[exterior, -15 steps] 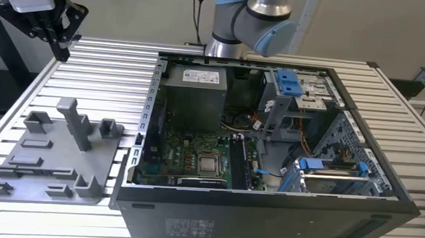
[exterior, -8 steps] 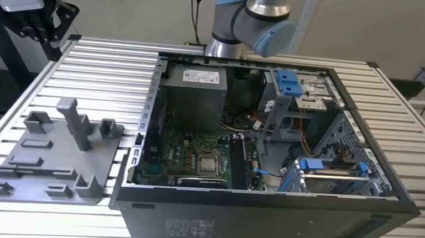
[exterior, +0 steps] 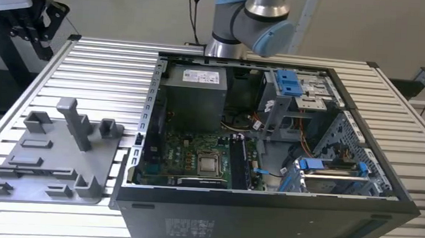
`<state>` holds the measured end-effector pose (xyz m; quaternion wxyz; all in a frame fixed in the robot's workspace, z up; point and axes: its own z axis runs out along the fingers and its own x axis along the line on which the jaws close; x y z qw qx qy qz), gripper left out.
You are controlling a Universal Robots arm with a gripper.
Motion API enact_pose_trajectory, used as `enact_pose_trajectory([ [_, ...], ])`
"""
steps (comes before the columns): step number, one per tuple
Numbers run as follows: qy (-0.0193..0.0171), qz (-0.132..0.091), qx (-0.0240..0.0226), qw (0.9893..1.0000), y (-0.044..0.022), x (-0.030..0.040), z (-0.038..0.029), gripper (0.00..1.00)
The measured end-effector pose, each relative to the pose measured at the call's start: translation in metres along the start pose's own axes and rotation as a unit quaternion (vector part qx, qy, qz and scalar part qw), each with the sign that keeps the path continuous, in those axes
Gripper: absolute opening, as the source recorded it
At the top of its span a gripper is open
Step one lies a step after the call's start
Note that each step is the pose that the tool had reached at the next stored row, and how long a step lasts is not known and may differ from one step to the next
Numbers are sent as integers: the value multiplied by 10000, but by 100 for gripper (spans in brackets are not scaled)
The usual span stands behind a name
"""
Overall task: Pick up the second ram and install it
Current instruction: 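Reach for the second ram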
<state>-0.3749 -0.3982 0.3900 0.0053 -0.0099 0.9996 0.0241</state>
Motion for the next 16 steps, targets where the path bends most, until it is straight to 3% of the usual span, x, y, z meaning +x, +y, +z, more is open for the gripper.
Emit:
enact_pose_trajectory([
  [16,9,-192,-3,9998,8,296,1,11],
])
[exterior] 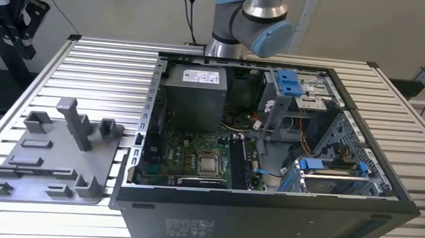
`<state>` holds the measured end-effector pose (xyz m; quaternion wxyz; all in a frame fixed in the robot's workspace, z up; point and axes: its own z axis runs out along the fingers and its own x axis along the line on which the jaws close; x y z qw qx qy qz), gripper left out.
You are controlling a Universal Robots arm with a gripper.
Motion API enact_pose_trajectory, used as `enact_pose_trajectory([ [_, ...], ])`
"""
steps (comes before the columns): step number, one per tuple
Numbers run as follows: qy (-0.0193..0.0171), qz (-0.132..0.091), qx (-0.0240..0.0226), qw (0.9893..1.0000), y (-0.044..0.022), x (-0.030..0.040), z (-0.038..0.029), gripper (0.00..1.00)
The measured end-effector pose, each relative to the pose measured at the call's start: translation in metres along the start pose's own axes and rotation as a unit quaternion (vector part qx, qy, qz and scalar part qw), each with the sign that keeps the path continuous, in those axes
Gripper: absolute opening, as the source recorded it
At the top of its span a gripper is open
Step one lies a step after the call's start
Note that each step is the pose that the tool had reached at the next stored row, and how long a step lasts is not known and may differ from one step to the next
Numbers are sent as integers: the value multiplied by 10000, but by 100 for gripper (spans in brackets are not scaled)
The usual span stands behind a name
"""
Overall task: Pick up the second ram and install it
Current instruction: 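Reach for the second ram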
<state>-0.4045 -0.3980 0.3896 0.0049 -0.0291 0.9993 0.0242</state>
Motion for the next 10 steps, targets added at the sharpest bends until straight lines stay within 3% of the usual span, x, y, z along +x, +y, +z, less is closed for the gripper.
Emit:
enact_pose_trajectory([
  [6,4,-76,-1,10000,8,106,0,11],
  [10,4,-89,-1,10000,12,111,0,11],
])
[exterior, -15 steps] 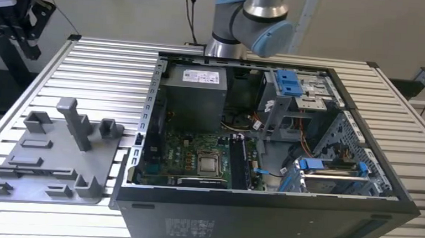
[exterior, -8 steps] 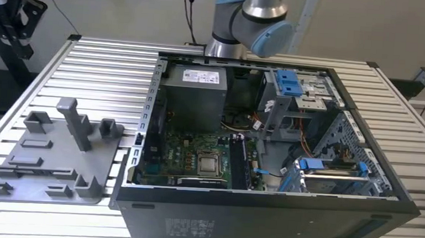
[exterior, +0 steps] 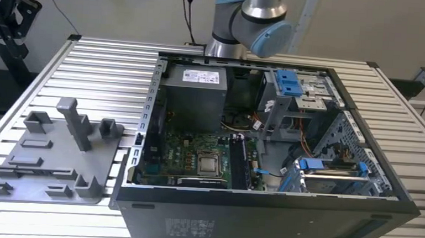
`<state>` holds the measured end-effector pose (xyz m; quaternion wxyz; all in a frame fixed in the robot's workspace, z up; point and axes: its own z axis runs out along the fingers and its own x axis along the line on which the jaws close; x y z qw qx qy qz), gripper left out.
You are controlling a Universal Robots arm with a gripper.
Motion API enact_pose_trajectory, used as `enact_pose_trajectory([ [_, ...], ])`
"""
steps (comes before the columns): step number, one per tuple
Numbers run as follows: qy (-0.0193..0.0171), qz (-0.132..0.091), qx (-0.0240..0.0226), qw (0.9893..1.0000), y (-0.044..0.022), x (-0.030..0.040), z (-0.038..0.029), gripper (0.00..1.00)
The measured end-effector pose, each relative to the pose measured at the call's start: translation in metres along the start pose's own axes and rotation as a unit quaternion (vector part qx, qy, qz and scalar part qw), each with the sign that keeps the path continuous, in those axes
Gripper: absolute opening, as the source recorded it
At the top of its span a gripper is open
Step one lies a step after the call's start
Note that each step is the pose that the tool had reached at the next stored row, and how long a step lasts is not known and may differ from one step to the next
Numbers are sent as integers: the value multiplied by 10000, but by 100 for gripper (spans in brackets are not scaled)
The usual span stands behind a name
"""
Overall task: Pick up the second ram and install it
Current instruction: 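Reach for the second ram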
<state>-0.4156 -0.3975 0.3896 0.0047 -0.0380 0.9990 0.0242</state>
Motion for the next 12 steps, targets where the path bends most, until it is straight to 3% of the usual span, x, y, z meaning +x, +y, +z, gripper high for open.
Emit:
enact_pose_trajectory([
  [4,4,1,0,10000,-52,5,1,11],
  [12,44,3,-3,10000,-308,24,1,11],
])
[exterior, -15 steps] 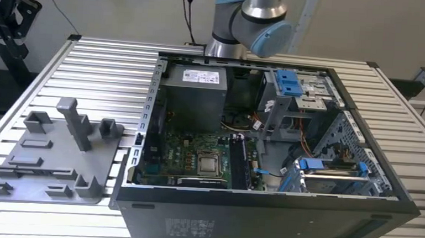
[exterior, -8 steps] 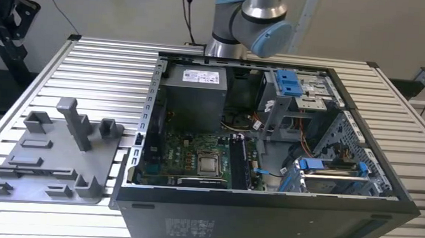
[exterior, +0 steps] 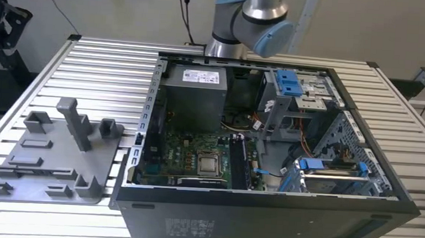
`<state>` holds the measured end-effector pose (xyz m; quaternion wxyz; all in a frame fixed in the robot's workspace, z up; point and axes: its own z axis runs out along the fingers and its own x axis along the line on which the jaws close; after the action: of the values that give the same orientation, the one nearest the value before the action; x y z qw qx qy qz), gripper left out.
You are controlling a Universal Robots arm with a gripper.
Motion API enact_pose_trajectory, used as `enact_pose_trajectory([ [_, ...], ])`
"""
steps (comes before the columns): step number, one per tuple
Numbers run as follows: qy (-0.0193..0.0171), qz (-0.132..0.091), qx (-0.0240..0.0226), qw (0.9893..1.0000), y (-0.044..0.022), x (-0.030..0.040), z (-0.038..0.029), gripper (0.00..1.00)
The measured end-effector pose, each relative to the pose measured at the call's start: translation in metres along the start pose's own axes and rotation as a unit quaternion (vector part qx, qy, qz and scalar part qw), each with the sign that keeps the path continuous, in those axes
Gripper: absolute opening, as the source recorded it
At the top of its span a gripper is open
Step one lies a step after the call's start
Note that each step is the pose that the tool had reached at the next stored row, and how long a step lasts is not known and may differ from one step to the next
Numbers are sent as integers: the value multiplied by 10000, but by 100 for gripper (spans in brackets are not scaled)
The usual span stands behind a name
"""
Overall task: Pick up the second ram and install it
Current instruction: 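Reach for the second ram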
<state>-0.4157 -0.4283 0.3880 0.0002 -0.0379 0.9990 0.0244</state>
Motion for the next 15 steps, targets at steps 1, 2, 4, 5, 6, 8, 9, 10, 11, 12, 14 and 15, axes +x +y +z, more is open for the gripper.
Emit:
enact_pose_trajectory([
  [1,5,0,0,10000,-32,2,0,11],
  [2,10,1,-1,10000,-64,5,0,11],
  [4,19,1,-2,10000,-131,10,1,11],
  [5,24,1,-2,10000,-165,12,1,11],
  [6,30,1,-2,10000,-201,15,0,11],
  [8,41,2,-3,10000,-275,20,-1,11],
  [9,46,2,-4,10000,-310,22,-1,11],
  [10,51,2,-4,10000,-346,25,-2,11],
  [11,56,3,-4,10000,-381,27,-2,11],
  [12,60,3,-5,10000,-417,29,-2,11],
  [14,69,4,-6,10000,-485,32,-3,11],
  [15,75,4,-6,10000,-519,32,-4,11],
])
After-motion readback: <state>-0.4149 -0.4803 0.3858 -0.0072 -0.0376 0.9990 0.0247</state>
